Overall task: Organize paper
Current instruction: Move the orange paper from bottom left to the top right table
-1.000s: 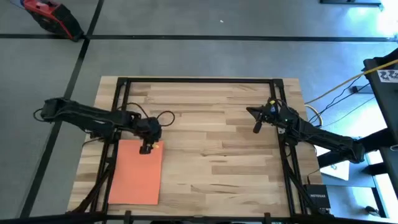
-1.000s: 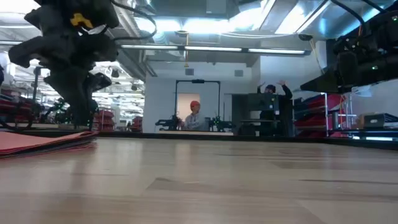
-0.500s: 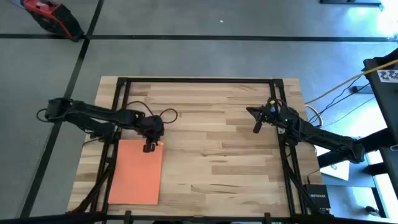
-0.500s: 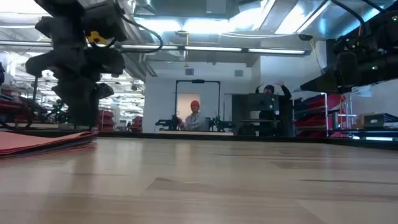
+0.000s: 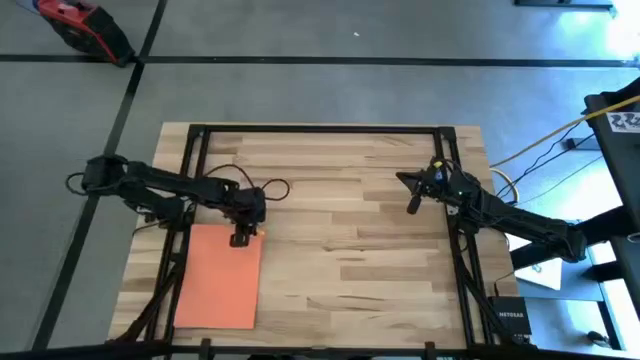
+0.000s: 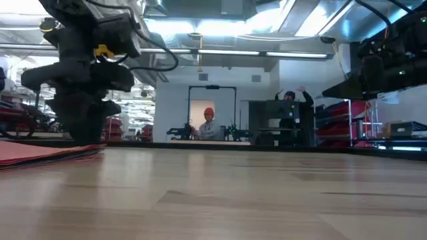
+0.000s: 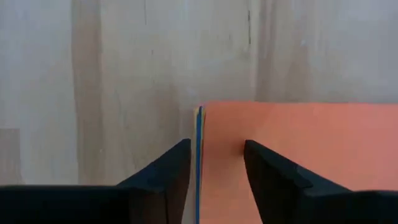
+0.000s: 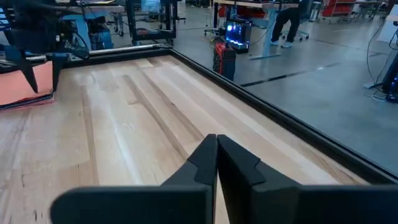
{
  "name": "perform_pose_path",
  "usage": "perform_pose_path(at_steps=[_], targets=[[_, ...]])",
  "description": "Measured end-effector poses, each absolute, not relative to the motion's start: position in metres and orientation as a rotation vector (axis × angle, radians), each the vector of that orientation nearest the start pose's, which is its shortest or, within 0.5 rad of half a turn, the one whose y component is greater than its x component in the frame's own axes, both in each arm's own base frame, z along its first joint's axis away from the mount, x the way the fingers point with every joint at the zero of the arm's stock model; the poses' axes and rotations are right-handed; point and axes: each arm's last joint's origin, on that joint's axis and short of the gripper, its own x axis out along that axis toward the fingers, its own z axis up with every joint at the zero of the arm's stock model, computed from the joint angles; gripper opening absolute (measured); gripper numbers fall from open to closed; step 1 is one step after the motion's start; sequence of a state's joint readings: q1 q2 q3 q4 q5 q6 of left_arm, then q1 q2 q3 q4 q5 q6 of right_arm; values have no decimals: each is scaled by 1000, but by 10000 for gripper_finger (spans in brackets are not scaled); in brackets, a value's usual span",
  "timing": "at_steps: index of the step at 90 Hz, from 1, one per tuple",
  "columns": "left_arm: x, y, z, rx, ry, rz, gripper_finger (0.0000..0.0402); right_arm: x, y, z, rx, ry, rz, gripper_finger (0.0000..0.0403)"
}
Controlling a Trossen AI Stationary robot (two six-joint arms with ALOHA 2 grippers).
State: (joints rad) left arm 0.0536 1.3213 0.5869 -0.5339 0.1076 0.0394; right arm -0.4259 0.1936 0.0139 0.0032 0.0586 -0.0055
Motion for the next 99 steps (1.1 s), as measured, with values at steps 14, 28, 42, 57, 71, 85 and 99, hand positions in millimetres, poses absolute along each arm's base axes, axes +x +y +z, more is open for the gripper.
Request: perform_pose_path(at_steps=[14, 28, 42, 57, 71, 85, 99], targets=[[206, 9, 146, -48, 1276, -47, 133, 98, -46, 153, 28, 177, -483, 0], [208, 9, 149, -45, 1270, -44, 112, 98, -46, 153, 28, 177, -483, 0], [215, 9, 158, -17, 1234, -58, 77, 98, -46, 153, 28, 177, -483, 0], [219, 10, 163, 41, 1215, -65, 35, 98, -46, 153, 28, 176, -483, 0], [220, 13, 164, 45, 1209, -50, 3, 98, -46, 153, 28, 177, -483, 0], [220, 14, 164, 63, 1200, -58, 0, 98, -46, 153, 28, 176, -483, 0], [220, 14, 164, 78, 1201, -69, 1, 98, -46, 153, 28, 177, -483, 0]])
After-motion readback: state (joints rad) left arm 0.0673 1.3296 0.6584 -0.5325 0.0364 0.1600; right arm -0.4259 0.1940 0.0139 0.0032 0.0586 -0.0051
